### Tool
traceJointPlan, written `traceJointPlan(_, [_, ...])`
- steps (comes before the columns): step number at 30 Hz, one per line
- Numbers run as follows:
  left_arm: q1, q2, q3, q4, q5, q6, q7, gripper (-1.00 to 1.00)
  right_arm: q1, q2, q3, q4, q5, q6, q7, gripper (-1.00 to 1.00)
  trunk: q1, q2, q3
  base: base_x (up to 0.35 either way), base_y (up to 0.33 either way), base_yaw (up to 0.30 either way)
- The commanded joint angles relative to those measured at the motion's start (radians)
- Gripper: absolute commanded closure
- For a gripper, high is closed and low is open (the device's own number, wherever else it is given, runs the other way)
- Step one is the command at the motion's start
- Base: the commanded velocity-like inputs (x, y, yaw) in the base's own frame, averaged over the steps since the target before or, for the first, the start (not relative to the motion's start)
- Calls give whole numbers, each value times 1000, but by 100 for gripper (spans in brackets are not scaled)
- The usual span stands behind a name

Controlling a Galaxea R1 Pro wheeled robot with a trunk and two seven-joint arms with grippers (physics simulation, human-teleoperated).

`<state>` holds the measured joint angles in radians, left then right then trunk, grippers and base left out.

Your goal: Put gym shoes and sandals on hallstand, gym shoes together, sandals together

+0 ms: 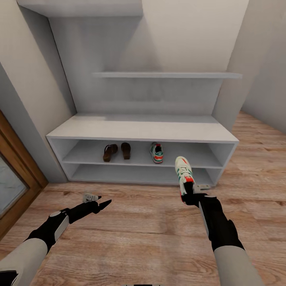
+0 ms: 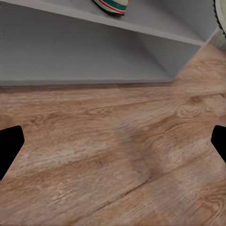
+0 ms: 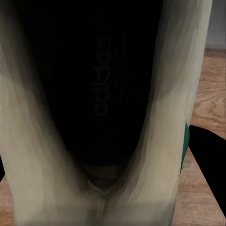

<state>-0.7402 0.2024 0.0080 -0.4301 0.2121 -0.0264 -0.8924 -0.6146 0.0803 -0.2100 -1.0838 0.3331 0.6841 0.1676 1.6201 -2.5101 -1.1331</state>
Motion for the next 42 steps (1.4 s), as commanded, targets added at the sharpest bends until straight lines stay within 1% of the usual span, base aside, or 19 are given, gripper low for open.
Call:
traceJointPlan(1, [-1, 0, 1, 9, 1, -3, -3, -100, -1, 1, -3, 3, 10, 3, 10, 100, 0, 0, -1, 256, 0, 0])
traceJointPlan(6, [-1, 0, 1, 23, 1, -4, -7, -100, -1, 1, -4, 11, 10, 3, 10, 100, 0, 0, -1, 288, 0, 0])
traceJointPlan(8, [-1, 0, 0, 28, 1, -4, -24, -100, -1, 1, -4, 13, 10, 3, 10, 100, 0, 0, -1, 145, 0, 0])
traceJointPlan(10, [-1, 0, 0, 45, 0, -6, -61, -100, -1, 1, -5, 15, 10, 3, 10, 100, 0, 0, -1, 68, 0, 0])
traceJointPlan(11, [-1, 0, 0, 60, 0, -14, -94, -100, -1, 1, -5, 15, 10, 4, 10, 100, 0, 0, -1, 42, 0, 0])
traceJointPlan(12, [-1, 0, 0, 75, -1, -31, -132, -100, -1, 1, -5, 16, 10, 4, 10, 100, 0, 0, -1, 27, 0, 0])
traceJointPlan(14, [-1, 0, 0, 89, -1, -56, -173, -100, -1, 1, -5, 16, 10, 4, 10, 100, 0, 0, -1, 19, 0, 0])
traceJointPlan(15, [-1, 0, 0, 102, -1, -83, -215, -100, -1, 1, -5, 16, 10, 3, 10, 100, 0, 0, -1, 11, 0, 0])
traceJointPlan(16, [-1, 0, 0, 109, -1, -96, -235, -100, -1, 1, -5, 16, 10, 3, 10, 100, 0, 0, -1, 9, 0, 0])
traceJointPlan(20, [23, -23, -25, 131, -5, -109, -256, -100, 10, 1, -2, 13, 12, 4, 11, 100, 0, 0, -1, 0, 0, 0])
traceJointPlan(22, [32, -34, -25, 141, -5, -105, -249, -100, 11, 1, -2, 13, 12, 4, 10, 100, 0, 0, -1, 0, 0, 0])
traceJointPlan(24, [44, -44, -34, 152, -7, -106, -244, -100, 11, 1, -2, 13, 12, 4, 10, 100, 0, 0, -1, 0, 0, 0])
traceJointPlan(26, [55, -47, -45, 164, -8, -114, -241, -100, 12, 0, -2, 13, 13, 4, 10, 100, 0, 0, -1, 0, 0, 0])
traceJointPlan(29, [58, -49, -51, 181, -8, -120, -240, -100, 12, 1, -2, 13, 13, 4, 8, 100, 0, 0, -1, 0, 0, 0])
traceJointPlan(42, [59, -49, -54, 188, -8, -122, -241, -100, 12, -1, -5, 25, 12, -3, 6, 100, 0, 0, -1, 0, 0, 0])
